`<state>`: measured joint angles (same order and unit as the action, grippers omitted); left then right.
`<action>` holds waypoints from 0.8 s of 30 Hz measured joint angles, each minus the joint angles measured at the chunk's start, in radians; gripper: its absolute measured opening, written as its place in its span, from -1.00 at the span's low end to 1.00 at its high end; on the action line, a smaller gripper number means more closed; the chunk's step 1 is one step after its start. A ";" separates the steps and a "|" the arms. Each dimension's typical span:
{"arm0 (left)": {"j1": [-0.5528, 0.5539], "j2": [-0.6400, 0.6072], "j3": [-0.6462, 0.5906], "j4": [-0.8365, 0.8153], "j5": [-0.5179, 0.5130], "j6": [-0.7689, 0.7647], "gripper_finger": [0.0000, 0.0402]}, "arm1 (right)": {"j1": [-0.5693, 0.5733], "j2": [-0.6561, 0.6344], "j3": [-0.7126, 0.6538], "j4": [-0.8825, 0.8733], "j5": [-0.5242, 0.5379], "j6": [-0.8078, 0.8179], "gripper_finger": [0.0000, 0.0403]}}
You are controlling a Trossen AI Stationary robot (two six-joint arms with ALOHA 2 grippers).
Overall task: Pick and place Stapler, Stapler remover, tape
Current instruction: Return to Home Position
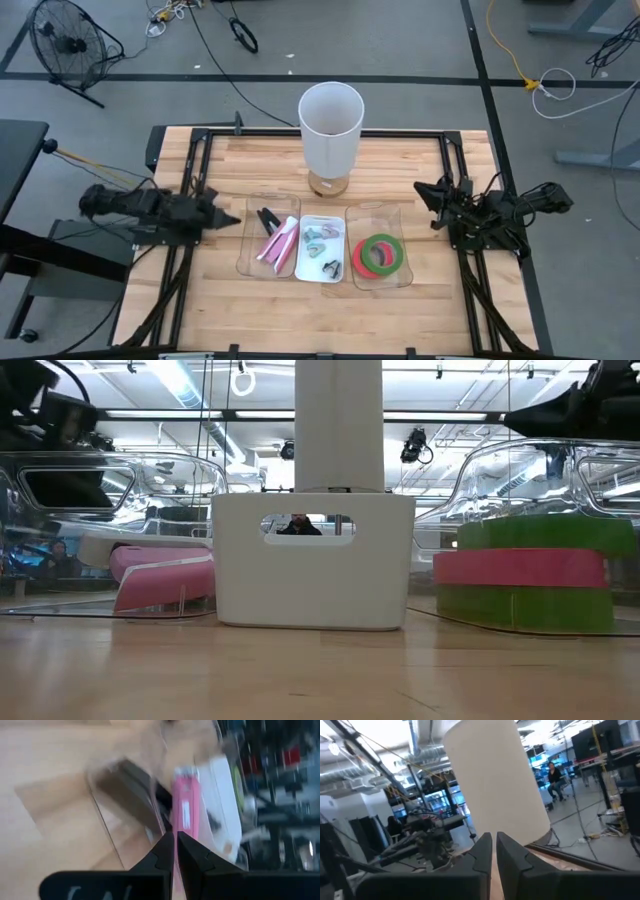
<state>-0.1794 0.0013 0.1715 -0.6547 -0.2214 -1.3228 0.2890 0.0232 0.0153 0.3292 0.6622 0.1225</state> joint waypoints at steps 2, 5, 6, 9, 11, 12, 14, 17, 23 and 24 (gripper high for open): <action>0.071 0.000 0.000 0.001 0.001 0.000 -0.89 | 0.000 -0.001 0.000 -0.003 -0.006 0.000 -0.85; 0.176 0.000 0.000 0.000 0.001 0.000 -0.88 | 0.000 -0.001 0.000 -0.007 -0.008 0.000 -0.85; 0.209 0.000 0.000 0.000 0.001 0.000 -0.89 | 0.000 -0.001 0.000 -0.005 -0.008 0.000 -0.85; 0.291 0.000 0.000 0.000 -0.001 0.000 -0.88 | 0.000 -0.001 0.000 -0.006 -0.008 0.000 -0.85; 0.330 0.000 0.000 0.000 -0.002 0.000 -0.89 | 0.000 -0.001 0.000 -0.006 -0.008 0.000 -0.85; 0.346 0.000 0.000 0.000 -0.002 0.000 -0.89 | 0.000 -0.001 0.000 -0.006 -0.008 0.000 -0.85; 0.373 0.000 0.000 0.000 -0.002 0.000 -0.88 | 0.000 -0.001 0.000 -0.006 -0.008 0.000 -0.85; 0.392 0.000 0.001 -0.004 -0.023 0.049 -0.88 | 0.000 -0.001 0.000 -0.006 -0.008 0.000 -0.85; 0.400 0.000 0.004 -0.008 -0.079 0.187 -0.88 | 0.000 -0.001 0.000 -0.006 -0.008 0.000 -0.85; 0.396 0.000 0.004 -0.007 -0.080 0.183 -0.88 | 0.000 -0.001 0.000 -0.006 -0.008 0.000 -0.85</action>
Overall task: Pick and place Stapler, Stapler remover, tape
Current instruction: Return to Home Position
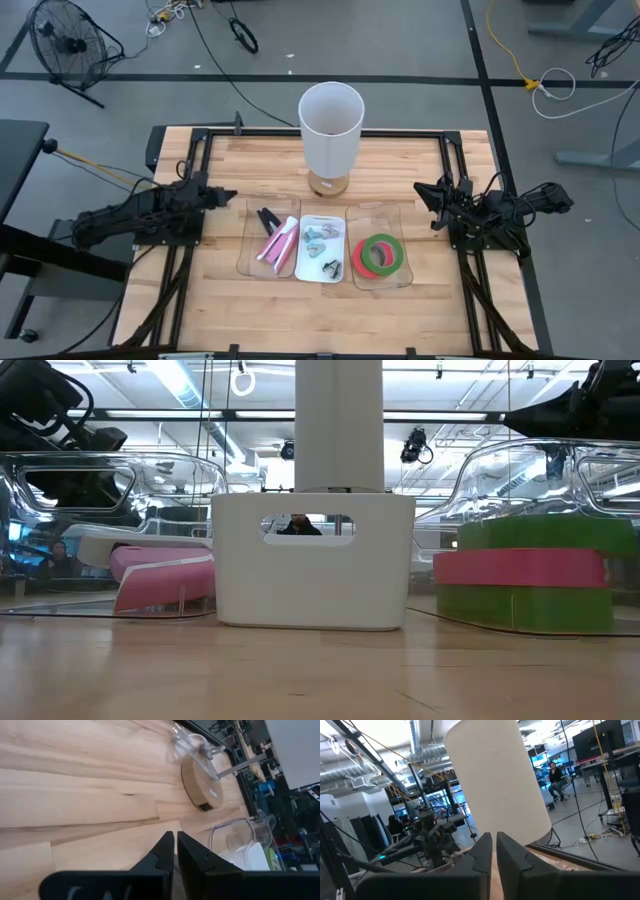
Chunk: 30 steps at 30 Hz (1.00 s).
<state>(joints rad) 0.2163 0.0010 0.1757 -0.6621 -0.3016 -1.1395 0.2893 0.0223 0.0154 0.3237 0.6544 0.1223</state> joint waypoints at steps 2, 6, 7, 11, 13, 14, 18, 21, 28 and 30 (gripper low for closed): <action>-0.008 0.000 0.000 0.000 0.000 0.000 -0.88 | 0.000 0.000 0.000 0.000 0.000 0.000 -0.85; -0.011 0.000 0.000 0.002 0.056 -0.028 -0.88 | 0.000 0.000 0.000 0.000 0.000 0.000 -0.85; -0.011 0.000 0.000 0.006 0.086 -0.058 -0.88 | 0.000 0.000 0.000 0.000 0.000 0.000 -0.85; -0.011 0.000 0.000 0.050 0.161 -0.274 -0.88 | 0.000 0.000 0.000 0.000 0.000 0.000 -0.85; -0.011 0.000 0.000 0.107 0.115 -0.306 -0.88 | 0.000 0.000 0.000 0.000 0.000 0.000 -0.85; -0.011 0.000 0.000 0.142 0.091 -0.262 -0.88 | 0.000 0.000 0.000 0.000 0.000 0.000 -0.85; -0.017 0.000 -0.006 0.321 0.079 0.423 -0.88 | 0.000 0.000 0.000 0.000 0.000 0.000 -0.85; -0.044 0.000 -0.065 0.503 0.239 1.024 -0.88 | 0.000 0.000 0.000 0.000 0.000 0.000 -0.85; -0.099 0.000 -0.167 0.807 0.711 1.410 -0.88 | 0.000 0.000 0.000 0.001 0.000 0.000 -0.85; -0.104 0.000 -0.167 0.805 0.757 1.412 -0.88 | 0.000 0.000 0.000 0.001 0.000 0.000 -0.85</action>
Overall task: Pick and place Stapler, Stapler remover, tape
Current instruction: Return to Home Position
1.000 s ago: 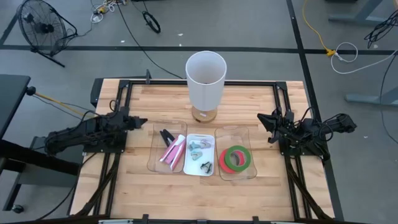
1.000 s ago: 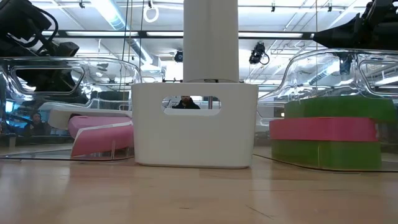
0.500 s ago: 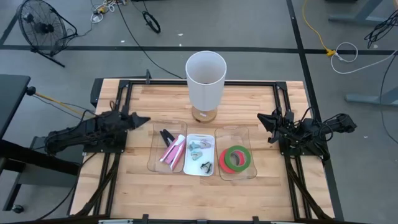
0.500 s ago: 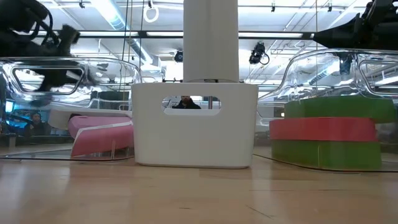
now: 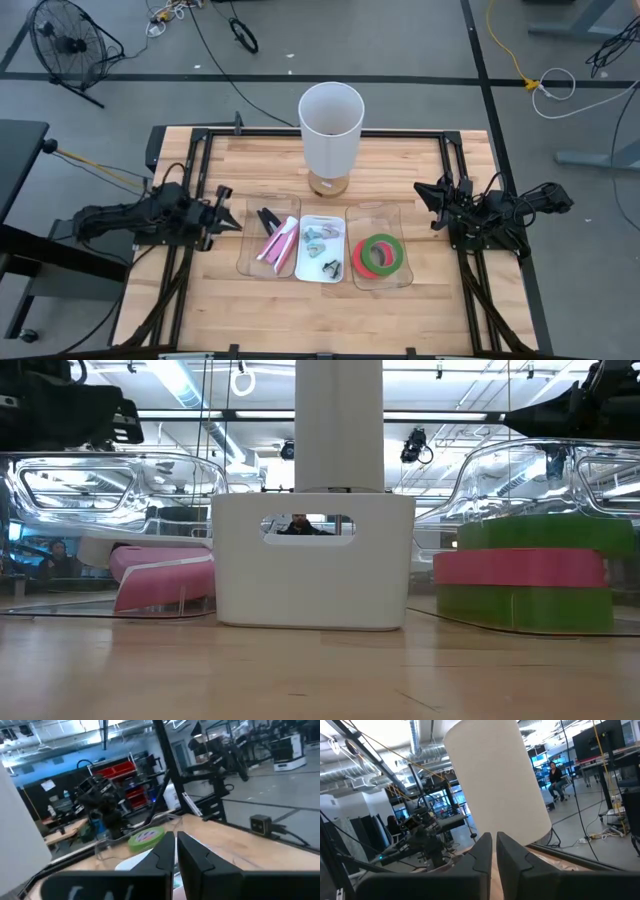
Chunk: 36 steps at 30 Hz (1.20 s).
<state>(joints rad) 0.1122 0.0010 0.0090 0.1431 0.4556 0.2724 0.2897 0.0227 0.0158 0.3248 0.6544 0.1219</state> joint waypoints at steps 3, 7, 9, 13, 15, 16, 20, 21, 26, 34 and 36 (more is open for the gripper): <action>0.004 0.000 0.000 0.000 -0.026 -0.048 -0.88 | 0.000 0.000 0.000 0.000 0.000 0.000 -0.85; 0.005 0.000 0.000 -0.014 -0.104 -0.086 -0.88 | 0.000 0.000 0.000 0.000 0.000 0.000 -0.85; 0.004 0.000 0.000 -0.030 -0.106 -0.122 -0.88 | 0.000 0.000 0.000 0.000 0.000 0.000 -0.85; 0.001 0.001 0.000 -0.066 -0.106 -0.194 -0.88 | 0.000 0.000 0.000 0.000 0.000 0.000 -0.85; 0.002 0.000 0.000 -0.070 -0.106 -0.229 -0.88 | 0.000 0.000 0.000 0.000 0.000 0.000 -0.85; 0.002 0.000 0.000 -0.071 -0.106 -0.241 -0.88 | 0.000 0.000 0.000 0.000 0.000 0.000 -0.85; 0.002 0.000 0.000 -0.075 -0.106 -0.261 -0.88 | 0.000 0.000 0.000 0.000 0.000 0.000 -0.85; 0.002 0.000 0.000 -0.076 -0.106 -0.261 -0.88 | 0.000 0.000 0.000 0.000 0.000 0.000 -0.85; 0.002 0.001 0.000 -0.075 -0.105 -0.295 -0.88 | 0.000 0.000 0.000 0.000 0.000 0.000 -0.85; 0.002 0.005 -0.002 -0.048 -0.103 -0.313 -0.88 | 0.000 0.000 0.000 0.000 0.000 0.000 -0.85; 0.002 0.005 -0.002 -0.047 -0.101 -0.313 -0.88 | 0.000 0.000 0.000 0.000 0.000 0.000 -0.85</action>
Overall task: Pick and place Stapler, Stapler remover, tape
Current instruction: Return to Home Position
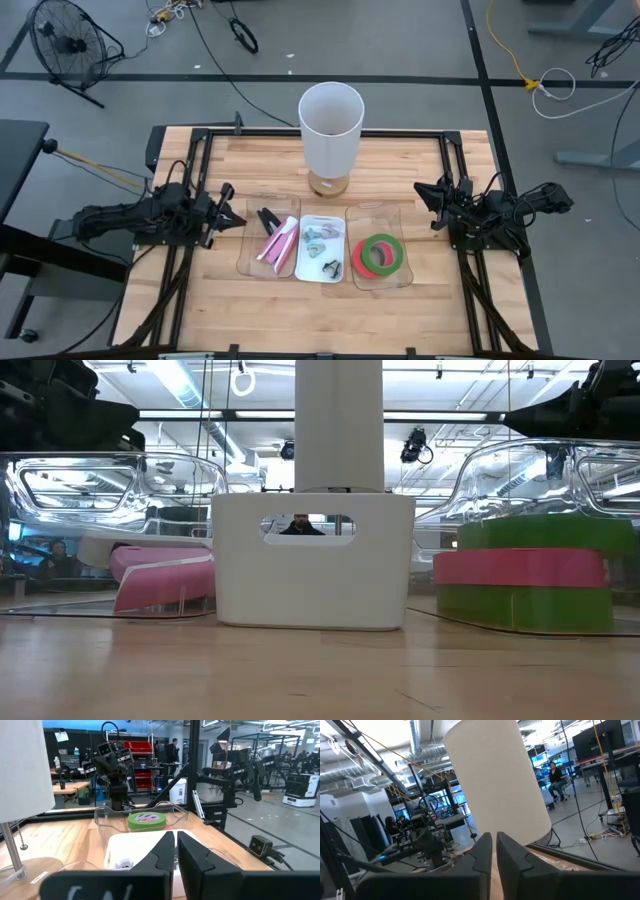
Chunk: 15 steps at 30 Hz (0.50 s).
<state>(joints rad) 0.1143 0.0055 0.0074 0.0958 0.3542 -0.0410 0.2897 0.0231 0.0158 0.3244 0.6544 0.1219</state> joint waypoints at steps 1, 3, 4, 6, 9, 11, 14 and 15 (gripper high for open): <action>0.000 0.000 0.000 0.000 0.000 0.000 -0.88 | 0.000 0.000 0.000 0.000 0.000 0.000 -0.85; 0.000 0.000 0.000 0.001 0.000 0.000 -0.88 | 0.000 0.000 0.000 0.000 0.000 0.000 -0.85; 0.000 0.000 0.000 0.002 0.000 0.000 -0.88 | 0.000 0.000 0.000 0.000 0.000 0.000 -0.85; 0.000 0.000 0.000 0.002 0.000 0.000 -0.88 | 0.000 0.000 0.000 0.000 0.000 0.000 -0.85; 0.000 0.000 0.000 0.007 -0.001 0.000 -0.88 | 0.000 0.000 0.000 0.000 0.000 0.000 -0.85; 0.000 0.000 0.000 0.008 -0.001 0.000 -0.88 | 0.000 0.000 0.000 0.000 0.000 0.000 -0.85; 0.000 0.000 0.000 0.009 -0.001 0.001 -0.88 | 0.000 0.000 0.000 0.000 0.000 0.000 -0.85; 0.000 0.000 0.000 0.009 -0.001 0.001 -0.88 | 0.000 0.000 0.000 0.000 0.000 0.000 -0.85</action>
<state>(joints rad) 0.1145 0.0055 0.0074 0.1049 0.3528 -0.0402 0.2895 0.0231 0.0162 0.3243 0.6544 0.1219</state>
